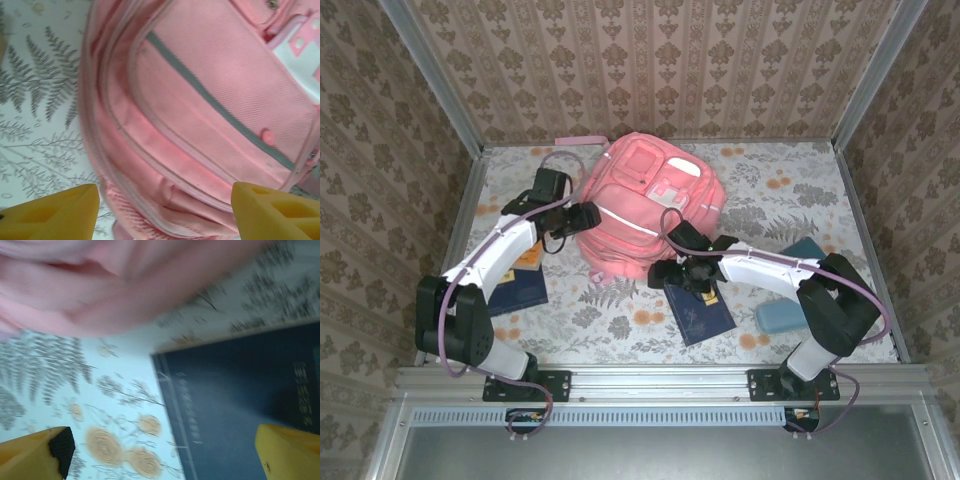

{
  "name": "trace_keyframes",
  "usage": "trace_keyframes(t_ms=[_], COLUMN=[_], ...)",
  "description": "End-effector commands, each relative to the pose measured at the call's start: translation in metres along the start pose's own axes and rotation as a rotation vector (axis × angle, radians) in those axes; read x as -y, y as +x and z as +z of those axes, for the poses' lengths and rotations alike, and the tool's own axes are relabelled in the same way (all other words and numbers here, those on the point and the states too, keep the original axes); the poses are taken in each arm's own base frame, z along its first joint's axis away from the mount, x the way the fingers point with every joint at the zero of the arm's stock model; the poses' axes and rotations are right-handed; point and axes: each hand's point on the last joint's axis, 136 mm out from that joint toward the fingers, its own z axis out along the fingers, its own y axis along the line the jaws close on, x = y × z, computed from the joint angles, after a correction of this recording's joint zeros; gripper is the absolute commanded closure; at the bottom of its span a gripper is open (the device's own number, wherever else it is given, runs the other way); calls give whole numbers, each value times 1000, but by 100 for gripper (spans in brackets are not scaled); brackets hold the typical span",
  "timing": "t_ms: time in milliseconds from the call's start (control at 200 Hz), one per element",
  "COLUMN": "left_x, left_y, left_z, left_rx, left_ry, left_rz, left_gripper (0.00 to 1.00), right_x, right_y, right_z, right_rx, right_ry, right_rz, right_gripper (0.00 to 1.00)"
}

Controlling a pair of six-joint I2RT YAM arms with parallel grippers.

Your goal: Pack the student bag

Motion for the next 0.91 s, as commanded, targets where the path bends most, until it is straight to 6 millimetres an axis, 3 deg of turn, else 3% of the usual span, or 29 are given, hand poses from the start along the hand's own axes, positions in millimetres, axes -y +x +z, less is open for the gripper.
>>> trace_keyframes(t_ms=[0,150,225,250,325,510,580,655,775,900], left_x=[21,42,47,59,69,97,107,117,123,126], left_y=[-13,-14,-16,-9,-5,5,10,18,37,53], left_z=[-1,10,15,18,24,36,41,46,54,61], left_rx=[40,22,14,-1,-16,-53,-68,-91,-158,-204], left_ry=[15,33,31,44,49,82,88,99,115,115], left_rz=[56,111,137,171,206,347,445,576,781,947], left_gripper=[27,26,26,26,26,25,26,28,32,34], right_x=[-2,14,30,36,56,116,129,130,113,100], right_y=[-3,-5,-5,-5,-5,-5,-11,-22,-42,-55], right_z=[7,19,23,23,23,3,-10,-25,-47,-55], right_rx=[18,11,12,14,24,82,118,152,201,212], right_ry=[-33,1,24,36,74,201,209,196,138,68], right_rz=[73,120,158,172,209,313,326,297,234,236], right_gripper=[5,5,5,5,5,6,6,5,5,4])
